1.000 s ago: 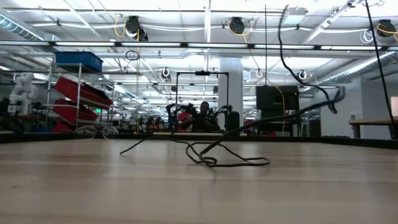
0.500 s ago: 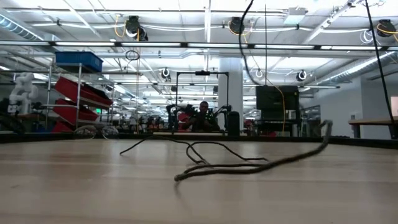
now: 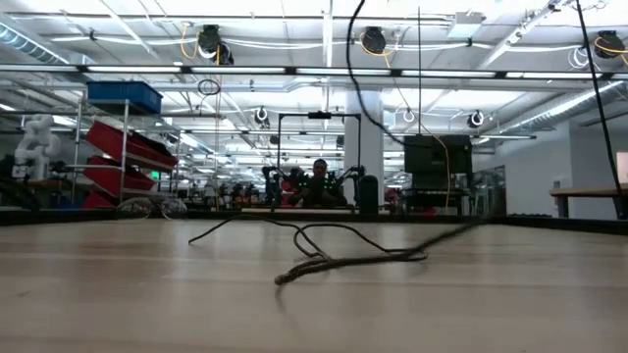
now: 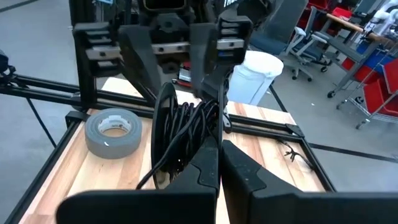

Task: Coil cords
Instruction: Coil the black wire onto the spool

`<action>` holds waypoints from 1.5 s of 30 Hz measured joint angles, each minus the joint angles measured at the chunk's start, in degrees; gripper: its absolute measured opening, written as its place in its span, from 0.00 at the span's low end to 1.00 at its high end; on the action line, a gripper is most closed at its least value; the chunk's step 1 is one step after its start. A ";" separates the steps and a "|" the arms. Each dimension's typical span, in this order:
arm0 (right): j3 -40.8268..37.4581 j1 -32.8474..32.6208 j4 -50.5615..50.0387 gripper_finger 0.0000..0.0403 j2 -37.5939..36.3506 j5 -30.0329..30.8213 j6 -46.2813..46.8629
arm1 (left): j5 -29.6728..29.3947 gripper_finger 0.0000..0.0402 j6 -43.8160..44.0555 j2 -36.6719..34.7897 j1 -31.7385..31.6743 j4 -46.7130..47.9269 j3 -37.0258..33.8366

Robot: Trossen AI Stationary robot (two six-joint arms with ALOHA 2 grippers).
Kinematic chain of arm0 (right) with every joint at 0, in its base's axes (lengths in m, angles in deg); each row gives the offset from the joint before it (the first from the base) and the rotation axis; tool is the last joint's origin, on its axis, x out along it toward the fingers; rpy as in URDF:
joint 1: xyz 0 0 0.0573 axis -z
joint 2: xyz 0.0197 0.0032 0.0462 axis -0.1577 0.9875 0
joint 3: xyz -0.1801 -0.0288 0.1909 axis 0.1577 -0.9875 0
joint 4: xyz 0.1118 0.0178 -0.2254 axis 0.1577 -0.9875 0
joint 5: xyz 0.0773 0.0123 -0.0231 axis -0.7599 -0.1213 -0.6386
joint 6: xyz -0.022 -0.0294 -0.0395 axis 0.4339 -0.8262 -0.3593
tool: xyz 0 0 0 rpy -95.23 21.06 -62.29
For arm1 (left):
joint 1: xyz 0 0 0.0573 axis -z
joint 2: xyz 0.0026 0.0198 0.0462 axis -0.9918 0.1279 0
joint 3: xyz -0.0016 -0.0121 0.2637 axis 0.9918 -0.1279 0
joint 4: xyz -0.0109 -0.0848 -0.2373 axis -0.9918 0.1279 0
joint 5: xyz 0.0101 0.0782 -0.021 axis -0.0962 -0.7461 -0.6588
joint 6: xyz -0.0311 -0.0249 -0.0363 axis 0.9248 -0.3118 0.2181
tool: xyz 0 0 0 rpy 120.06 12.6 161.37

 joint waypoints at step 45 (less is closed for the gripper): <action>0.02 0.12 2.73 0.00 2.36 0.35 -5.80 | 7.51 0.36 -1.46 3.28 -2.00 -2.58 0.02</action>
